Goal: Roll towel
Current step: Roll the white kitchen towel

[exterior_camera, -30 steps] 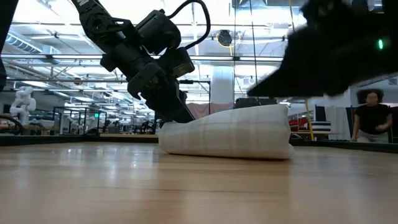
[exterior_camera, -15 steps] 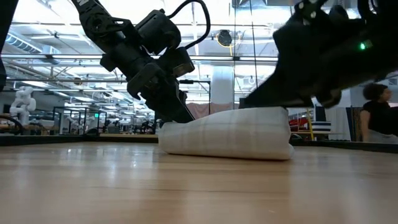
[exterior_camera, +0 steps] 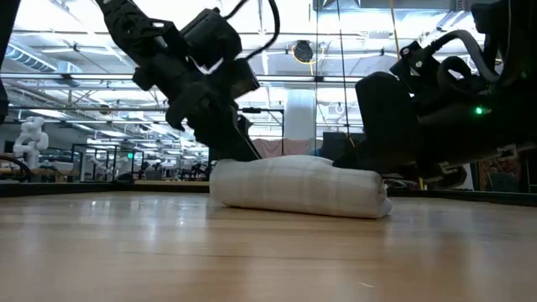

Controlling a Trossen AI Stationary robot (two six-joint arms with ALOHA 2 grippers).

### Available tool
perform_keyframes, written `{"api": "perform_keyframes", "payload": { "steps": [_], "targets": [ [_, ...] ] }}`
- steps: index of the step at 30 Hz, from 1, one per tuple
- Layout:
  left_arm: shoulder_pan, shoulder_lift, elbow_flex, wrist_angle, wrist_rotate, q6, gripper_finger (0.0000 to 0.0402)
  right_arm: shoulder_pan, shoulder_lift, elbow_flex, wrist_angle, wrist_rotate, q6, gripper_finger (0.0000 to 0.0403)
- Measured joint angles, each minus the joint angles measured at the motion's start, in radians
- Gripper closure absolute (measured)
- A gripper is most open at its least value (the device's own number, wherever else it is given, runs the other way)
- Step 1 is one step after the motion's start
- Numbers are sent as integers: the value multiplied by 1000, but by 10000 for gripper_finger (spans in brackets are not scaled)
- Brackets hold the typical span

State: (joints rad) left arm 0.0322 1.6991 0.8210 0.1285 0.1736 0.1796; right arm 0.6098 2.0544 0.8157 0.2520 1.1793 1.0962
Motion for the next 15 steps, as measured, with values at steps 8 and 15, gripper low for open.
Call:
{"api": "perform_keyframes", "payload": {
  "steps": [8, 15],
  "targets": [
    [-3, -98, 0, 21, 68, 22, 272, 0, -2, -1, -4, -1, -8, 399],
    [-5, -20, -68, 138, 135, 96, 272, 1, -1, -3, 3, 0, -28, 399]
  ]
}}
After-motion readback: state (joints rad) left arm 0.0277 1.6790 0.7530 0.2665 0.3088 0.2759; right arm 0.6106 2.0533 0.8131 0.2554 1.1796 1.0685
